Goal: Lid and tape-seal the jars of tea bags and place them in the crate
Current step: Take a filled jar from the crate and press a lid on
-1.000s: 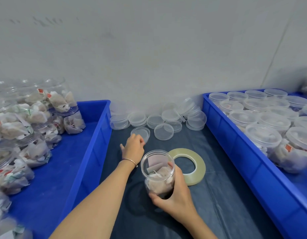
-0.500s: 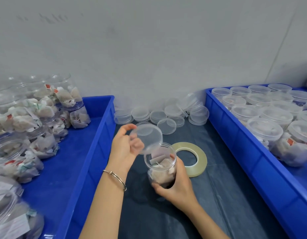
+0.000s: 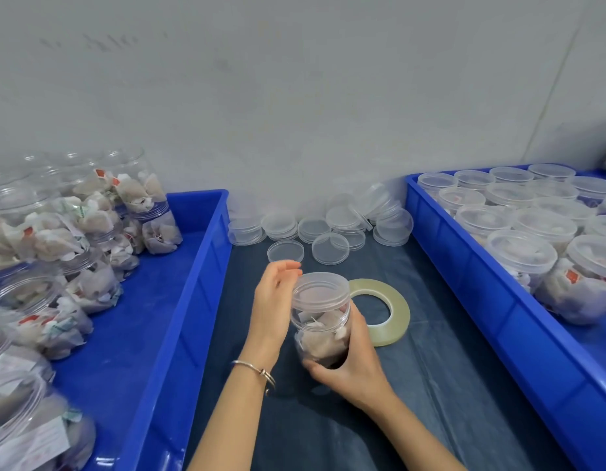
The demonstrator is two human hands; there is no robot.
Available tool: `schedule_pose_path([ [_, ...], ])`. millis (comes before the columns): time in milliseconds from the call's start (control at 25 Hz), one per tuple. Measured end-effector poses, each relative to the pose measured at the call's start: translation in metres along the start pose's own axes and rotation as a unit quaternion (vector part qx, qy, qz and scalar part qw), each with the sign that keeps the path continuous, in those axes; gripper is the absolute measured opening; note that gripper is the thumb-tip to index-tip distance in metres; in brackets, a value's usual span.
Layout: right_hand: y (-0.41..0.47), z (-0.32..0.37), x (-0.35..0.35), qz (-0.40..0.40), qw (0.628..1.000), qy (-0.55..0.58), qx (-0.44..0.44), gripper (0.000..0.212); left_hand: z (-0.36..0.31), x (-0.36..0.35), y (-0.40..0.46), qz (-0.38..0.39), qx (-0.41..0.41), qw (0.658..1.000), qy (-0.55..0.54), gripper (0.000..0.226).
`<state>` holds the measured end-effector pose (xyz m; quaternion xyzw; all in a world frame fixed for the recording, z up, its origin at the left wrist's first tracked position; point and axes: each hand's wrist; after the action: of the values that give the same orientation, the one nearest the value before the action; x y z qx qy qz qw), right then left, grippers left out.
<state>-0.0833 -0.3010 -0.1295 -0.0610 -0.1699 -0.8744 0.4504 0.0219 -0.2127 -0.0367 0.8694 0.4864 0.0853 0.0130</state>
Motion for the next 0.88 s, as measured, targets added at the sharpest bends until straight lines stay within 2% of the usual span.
schedule_pose_path([
  [80, -0.002, 0.005, 0.013, 0.040, 0.997, 0.071, -0.008, 0.112, 0.013, 0.001, -0.008, 0.032, 0.000, 0.995, -0.099, 0.020],
  [160, 0.002, 0.021, 0.032, 0.005, 0.989, 0.147, 0.006, 0.090, 0.030, 0.006, -0.014, 0.085, -0.054, 0.989, -0.111, 0.032],
  [200, 0.007, 0.033, 0.041, -0.026, 0.987, 0.156, 0.029, 0.076, 0.036, 0.008, -0.016, 0.114, -0.091, 0.984, -0.102, 0.045],
  [280, 0.020, 0.063, 0.050, -0.049, 0.993, 0.069, 0.078, 0.057, 0.043, 0.009, -0.019, 0.162, -0.142, 0.974, -0.070, 0.079],
  [360, 0.036, 0.089, 0.041, -0.001, 0.988, -0.127, 0.092, 0.055, 0.044, 0.002, -0.021, 0.164, -0.144, 0.976, -0.020, 0.110],
  [400, 0.042, 0.097, 0.032, 0.035, 0.963, -0.252, 0.089, 0.056, 0.048, -0.003, -0.021, 0.154, -0.149, 0.977, -0.009, 0.114],
  [440, 0.043, 0.099, 0.019, 0.069, 0.926, -0.361, 0.082, 0.058, 0.051, -0.006, -0.023, 0.151, -0.190, 0.970, -0.001, 0.099],
  [480, 0.042, 0.098, 0.007, 0.095, 0.888, -0.443, 0.074, 0.060, 0.050, -0.012, -0.023, 0.132, -0.244, 0.959, 0.061, 0.069],
  [520, 0.038, 0.096, -0.002, 0.098, 0.863, -0.490, 0.075, 0.062, 0.052, -0.012, -0.015, 0.068, -0.294, 0.944, 0.133, 0.040],
  [560, 0.036, 0.094, -0.007, 0.081, 0.854, -0.507, 0.080, 0.061, 0.045, -0.003, -0.009, 0.010, -0.347, 0.901, 0.261, 0.037],
  [600, 0.034, 0.092, -0.009, 0.055, 0.853, -0.511, 0.089, 0.057, 0.035, -0.006, -0.011, 0.042, -0.290, 0.907, 0.302, 0.059],
  [640, 0.034, 0.091, -0.009, 0.030, 0.851, -0.513, 0.107, 0.052, 0.039, -0.018, -0.007, 0.009, -0.279, 0.915, 0.292, 0.083],
  [680, 0.035, 0.090, -0.008, 0.012, 0.851, -0.510, 0.126, 0.047, 0.037, -0.024, -0.012, -0.037, -0.302, 0.900, 0.313, 0.095],
  [720, 0.037, 0.089, -0.006, 0.011, 0.854, -0.501, 0.140, 0.044, 0.038, -0.024, -0.016, -0.072, -0.307, 0.882, 0.349, 0.099],
  [800, 0.038, 0.087, -0.002, 0.045, 0.865, -0.471, 0.166, 0.041, 0.042, -0.021, -0.013, -0.046, -0.279, 0.869, 0.407, 0.090],
  [840, 0.039, 0.085, 0.002, 0.067, 0.869, -0.454, 0.187, 0.038, 0.047, -0.018, -0.013, 0.010, -0.225, 0.907, 0.357, 0.077],
  [880, 0.040, 0.083, 0.007, 0.092, 0.871, -0.439, 0.201, 0.034, 0.049, -0.014, -0.013, 0.028, -0.159, 0.954, 0.252, 0.067],
])
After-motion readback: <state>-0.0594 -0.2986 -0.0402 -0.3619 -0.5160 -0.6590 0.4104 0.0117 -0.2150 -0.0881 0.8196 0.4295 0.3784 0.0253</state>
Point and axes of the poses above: each hand's wrist, its own y-axis towards the middle knuckle, its own x-axis out of the back of the hand, z = x × y, and after that the axes turned 3 degrees about y, right-handed
